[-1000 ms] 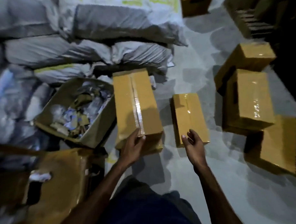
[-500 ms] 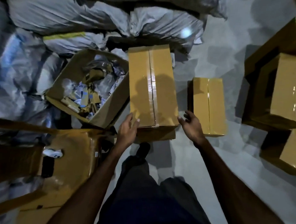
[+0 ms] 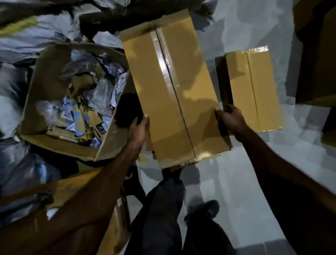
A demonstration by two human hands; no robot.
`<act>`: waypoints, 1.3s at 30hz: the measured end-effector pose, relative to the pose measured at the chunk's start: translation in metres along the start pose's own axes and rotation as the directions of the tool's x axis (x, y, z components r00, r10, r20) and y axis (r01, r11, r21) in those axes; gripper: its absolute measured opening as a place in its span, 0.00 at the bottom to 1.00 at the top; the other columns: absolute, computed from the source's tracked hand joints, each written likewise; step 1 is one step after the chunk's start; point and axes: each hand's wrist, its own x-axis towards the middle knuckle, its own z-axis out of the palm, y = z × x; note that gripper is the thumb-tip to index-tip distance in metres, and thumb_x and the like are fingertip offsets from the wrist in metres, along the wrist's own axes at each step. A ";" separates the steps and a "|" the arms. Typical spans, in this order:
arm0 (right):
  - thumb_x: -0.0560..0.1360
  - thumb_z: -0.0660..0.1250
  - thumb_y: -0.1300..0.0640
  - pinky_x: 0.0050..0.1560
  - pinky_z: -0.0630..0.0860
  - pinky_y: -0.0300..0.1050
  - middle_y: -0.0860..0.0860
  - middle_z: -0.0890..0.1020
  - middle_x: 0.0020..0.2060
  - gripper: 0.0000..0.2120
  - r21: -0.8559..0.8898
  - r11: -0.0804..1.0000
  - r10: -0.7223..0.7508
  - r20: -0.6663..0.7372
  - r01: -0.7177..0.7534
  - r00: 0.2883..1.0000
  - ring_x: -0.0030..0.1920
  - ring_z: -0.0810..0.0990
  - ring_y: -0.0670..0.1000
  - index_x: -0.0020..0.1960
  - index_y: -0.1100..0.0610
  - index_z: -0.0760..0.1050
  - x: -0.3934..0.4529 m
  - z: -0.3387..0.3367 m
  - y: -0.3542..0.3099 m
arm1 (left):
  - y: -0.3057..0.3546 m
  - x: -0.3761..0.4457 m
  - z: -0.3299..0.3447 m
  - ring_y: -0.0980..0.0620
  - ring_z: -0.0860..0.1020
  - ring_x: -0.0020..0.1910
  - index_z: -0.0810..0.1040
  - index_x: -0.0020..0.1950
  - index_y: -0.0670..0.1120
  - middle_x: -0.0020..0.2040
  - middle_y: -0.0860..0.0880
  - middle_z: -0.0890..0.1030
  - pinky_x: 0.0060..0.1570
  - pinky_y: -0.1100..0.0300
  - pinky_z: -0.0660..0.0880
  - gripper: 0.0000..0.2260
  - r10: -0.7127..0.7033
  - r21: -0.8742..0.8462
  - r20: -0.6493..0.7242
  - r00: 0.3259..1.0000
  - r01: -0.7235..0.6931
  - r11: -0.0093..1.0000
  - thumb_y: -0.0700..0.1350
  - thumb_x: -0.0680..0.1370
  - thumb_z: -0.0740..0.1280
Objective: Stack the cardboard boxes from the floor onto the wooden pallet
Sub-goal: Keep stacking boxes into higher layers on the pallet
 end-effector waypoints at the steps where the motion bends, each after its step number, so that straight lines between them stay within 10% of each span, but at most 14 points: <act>1: 0.79 0.71 0.39 0.70 0.75 0.62 0.56 0.77 0.72 0.36 -0.002 1.000 -0.005 0.007 0.005 1.000 0.69 0.77 0.60 0.81 0.55 0.66 0.006 0.005 -0.002 | 0.008 0.003 0.001 0.43 0.77 0.68 0.69 0.81 0.49 0.75 0.47 0.76 0.69 0.43 0.73 0.30 0.005 -0.028 0.019 1.000 -0.004 1.000 0.63 0.83 0.65; 5: 0.81 0.69 0.40 0.69 0.76 0.63 0.54 0.82 0.66 0.27 -0.020 0.998 -0.061 0.066 0.062 0.996 0.65 0.80 0.58 0.74 0.54 0.75 0.010 0.023 -0.010 | 0.007 0.008 0.011 0.48 0.81 0.61 0.74 0.78 0.49 0.65 0.51 0.81 0.55 0.55 0.78 0.30 0.032 -0.075 0.096 0.995 -0.025 0.997 0.65 0.81 0.67; 9: 0.81 0.67 0.37 0.71 0.73 0.61 0.55 0.78 0.71 0.30 -0.045 0.994 -0.099 0.044 0.101 0.994 0.70 0.76 0.62 0.77 0.52 0.72 -0.009 0.022 -0.021 | -0.003 -0.008 0.027 0.45 0.77 0.71 0.76 0.76 0.53 0.72 0.51 0.79 0.72 0.40 0.72 0.42 0.007 -0.189 0.114 0.993 0.015 0.982 0.74 0.68 0.74; 22: 0.80 0.68 0.34 0.71 0.70 0.53 0.60 0.76 0.73 0.35 -0.054 0.998 -0.020 -0.174 0.011 0.984 0.73 0.74 0.62 0.77 0.57 0.72 -0.198 -0.090 0.069 | -0.039 -0.208 0.041 0.47 0.80 0.63 0.74 0.76 0.52 0.66 0.50 0.82 0.63 0.49 0.77 0.25 0.158 -0.070 0.248 0.956 -0.145 0.987 0.54 0.80 0.73; 28: 0.77 0.66 0.30 0.68 0.76 0.60 0.54 0.84 0.65 0.30 0.207 0.978 0.097 -0.353 -0.024 0.930 0.64 0.81 0.61 0.70 0.49 0.80 -0.339 -0.116 0.185 | -0.057 -0.303 0.059 0.47 0.84 0.59 0.80 0.66 0.50 0.60 0.47 0.86 0.58 0.53 0.80 0.15 0.320 -0.046 0.488 0.812 -0.342 0.939 0.42 0.80 0.73; 32: 0.75 0.66 0.28 0.67 0.77 0.61 0.53 0.84 0.63 0.34 0.396 0.916 0.252 -0.455 -0.060 0.854 0.62 0.82 0.60 0.72 0.49 0.78 -0.448 -0.122 0.276 | -0.098 -0.379 0.079 0.43 0.84 0.58 0.79 0.70 0.54 0.58 0.49 0.87 0.58 0.44 0.81 0.24 0.291 0.083 0.649 0.703 -0.446 0.891 0.50 0.74 0.75; 39: 0.75 0.68 0.29 0.61 0.73 0.51 0.54 0.85 0.61 0.33 0.675 0.737 0.581 -0.616 -0.024 0.532 0.62 0.81 0.60 0.69 0.51 0.81 -0.629 -0.106 0.409 | -0.178 -0.518 0.131 0.42 0.83 0.61 0.78 0.70 0.52 0.61 0.48 0.85 0.64 0.43 0.79 0.20 0.134 0.163 0.912 0.388 -0.641 0.750 0.49 0.79 0.75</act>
